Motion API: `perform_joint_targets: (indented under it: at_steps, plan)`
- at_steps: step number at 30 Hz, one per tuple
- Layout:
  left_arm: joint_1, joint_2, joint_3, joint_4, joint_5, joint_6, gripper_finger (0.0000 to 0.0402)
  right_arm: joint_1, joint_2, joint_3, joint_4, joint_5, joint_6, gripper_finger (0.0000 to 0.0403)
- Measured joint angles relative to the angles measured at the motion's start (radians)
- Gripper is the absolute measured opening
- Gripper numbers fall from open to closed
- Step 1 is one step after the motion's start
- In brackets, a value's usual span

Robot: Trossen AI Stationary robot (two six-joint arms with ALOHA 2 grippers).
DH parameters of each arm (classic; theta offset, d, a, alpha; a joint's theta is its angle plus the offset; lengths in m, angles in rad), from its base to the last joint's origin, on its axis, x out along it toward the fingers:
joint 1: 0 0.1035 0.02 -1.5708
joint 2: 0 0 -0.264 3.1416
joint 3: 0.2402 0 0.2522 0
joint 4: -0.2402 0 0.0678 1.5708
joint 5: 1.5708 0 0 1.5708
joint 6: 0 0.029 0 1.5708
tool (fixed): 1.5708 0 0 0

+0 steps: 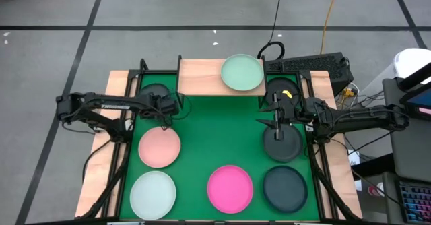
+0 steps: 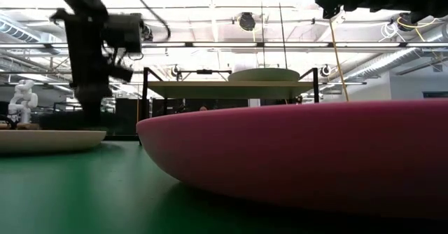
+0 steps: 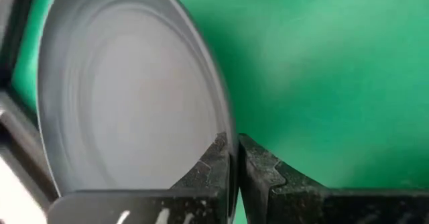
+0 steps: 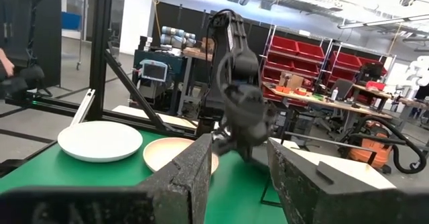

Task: Place and stack plates onto a shelf
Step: Stack the left black plate on top of the green plate on the shelf

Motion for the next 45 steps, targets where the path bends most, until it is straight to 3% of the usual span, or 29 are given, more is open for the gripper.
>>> perform_joint_targets:
  at_steps: [7, 12, 15, 18, 25, 36, 45]
  plan:
    - [-0.057, -0.148, 0.166, -0.127, -0.075, -0.122, 0.0017, 0.000, 0.000, 0.000, 0.001, 0.000, 0.000, 0.0130]
    - [-0.090, -0.240, 0.282, -0.113, -0.169, -0.079, 0.0017, 0.000, 0.000, 0.000, 0.000, 0.000, 0.027, 0.0130]
    - [-0.101, -0.265, 0.361, -0.037, -0.224, -0.007, 0.0017, 0.000, 0.000, 0.000, 0.001, 0.000, 0.027, 0.0130]
    - [-0.110, -0.258, 0.419, 0.156, -0.214, 0.155, 0.0017, 0.000, 0.000, 0.000, 0.018, 0.000, 0.027, 0.0130]
    - [-0.140, -0.104, 0.497, 0.626, -0.028, 0.549, 0.0017, 0.000, -0.015, 0.000, 0.083, 0.000, 0.052, 0.0130]
    - [-0.106, 0.330, 0.802, 0.604, 0.015, 0.786, 0.0048, 0.000, -0.135, 0.000, 0.026, 0.000, 0.063, 0.0130]
    - [-0.063, 0.522, 0.906, 0.602, 0.014, 0.868, 0.0058, 0.000, -0.197, 0.000, -0.018, -0.004, 0.115, 0.0130]
